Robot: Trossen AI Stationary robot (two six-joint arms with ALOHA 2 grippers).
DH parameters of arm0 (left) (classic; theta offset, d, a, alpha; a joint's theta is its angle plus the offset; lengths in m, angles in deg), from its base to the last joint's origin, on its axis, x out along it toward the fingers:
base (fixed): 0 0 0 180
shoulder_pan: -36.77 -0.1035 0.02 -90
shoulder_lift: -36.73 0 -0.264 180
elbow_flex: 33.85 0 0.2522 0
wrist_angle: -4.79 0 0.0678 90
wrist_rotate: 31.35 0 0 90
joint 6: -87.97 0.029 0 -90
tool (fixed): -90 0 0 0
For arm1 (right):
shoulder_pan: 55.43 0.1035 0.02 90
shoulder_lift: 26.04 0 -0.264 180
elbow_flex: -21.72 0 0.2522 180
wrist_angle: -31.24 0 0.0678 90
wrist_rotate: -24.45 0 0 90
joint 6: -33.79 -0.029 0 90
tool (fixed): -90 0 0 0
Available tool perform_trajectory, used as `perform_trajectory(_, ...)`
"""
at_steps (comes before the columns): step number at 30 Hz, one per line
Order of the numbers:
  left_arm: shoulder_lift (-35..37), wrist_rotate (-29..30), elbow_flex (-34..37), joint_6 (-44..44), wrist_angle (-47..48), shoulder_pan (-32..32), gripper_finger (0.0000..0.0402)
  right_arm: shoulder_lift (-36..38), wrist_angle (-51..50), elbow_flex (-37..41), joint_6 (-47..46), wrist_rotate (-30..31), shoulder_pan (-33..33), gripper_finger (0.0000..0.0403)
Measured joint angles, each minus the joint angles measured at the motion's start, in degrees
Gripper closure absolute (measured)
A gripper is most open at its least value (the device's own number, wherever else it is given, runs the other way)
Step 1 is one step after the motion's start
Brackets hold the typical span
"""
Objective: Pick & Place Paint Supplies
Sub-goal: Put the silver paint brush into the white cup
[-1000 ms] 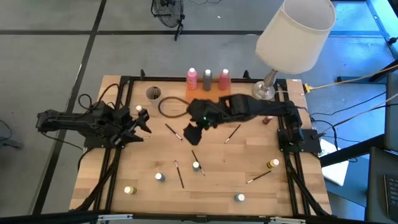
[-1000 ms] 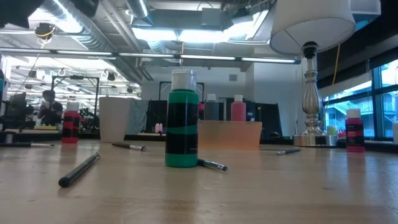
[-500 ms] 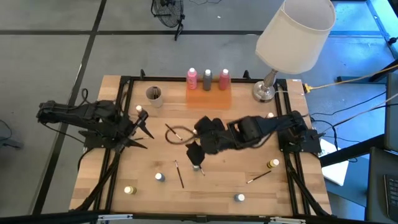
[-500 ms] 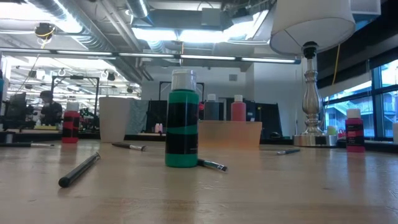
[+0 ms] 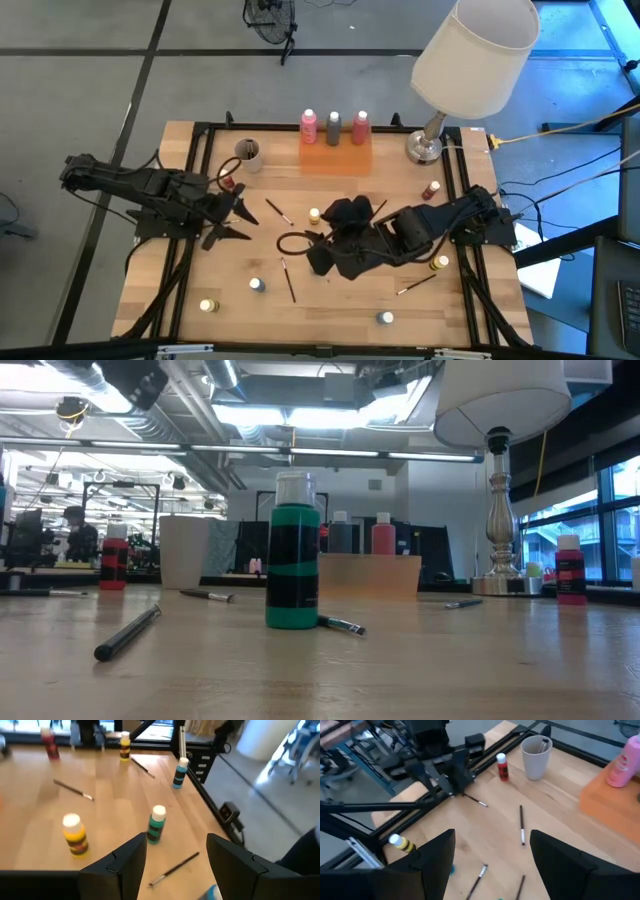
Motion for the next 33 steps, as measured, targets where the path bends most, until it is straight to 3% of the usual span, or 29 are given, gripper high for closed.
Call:
perform_trajectory(4, -0.3, 0.3, 0.0, -6.8, -1.6, 0.0, 0.0199, 0.0, -2.0, 0.0, 0.5, -0.1, -0.3, 0.0141)
perform_trajectory(10, -0.9, 4.4, 0.0, -7.0, -7.5, 0.0, 0.0199, 0.3, -2.3, 0.0, 4.1, -0.6, -0.8, 0.0141)
perform_trajectory(16, -3.5, 12.1, 0.0, -3.1, -8.5, 0.0, 0.0199, 1.9, -2.4, 0.0, 7.2, 0.1, -0.2, 0.0141)
perform_trajectory(23, -9.1, 11.4, -1.6, 5.5, -10.4, -0.1, 0.0199, 4.0, -3.1, 0.0, 10.8, 2.7, 0.8, 0.0141)
perform_trajectory(30, -17.9, 10.3, -6.8, 14.6, -1.8, -4.0, 0.0199, 4.7, -6.2, -0.1, 11.3, 2.9, 0.9, 0.0141)
perform_trajectory(33, -21.4, 7.3, -8.6, 19.2, 1.2, -6.9, 0.0199, 4.7, -7.0, -0.1, 11.2, 2.9, 1.0, 0.0141)
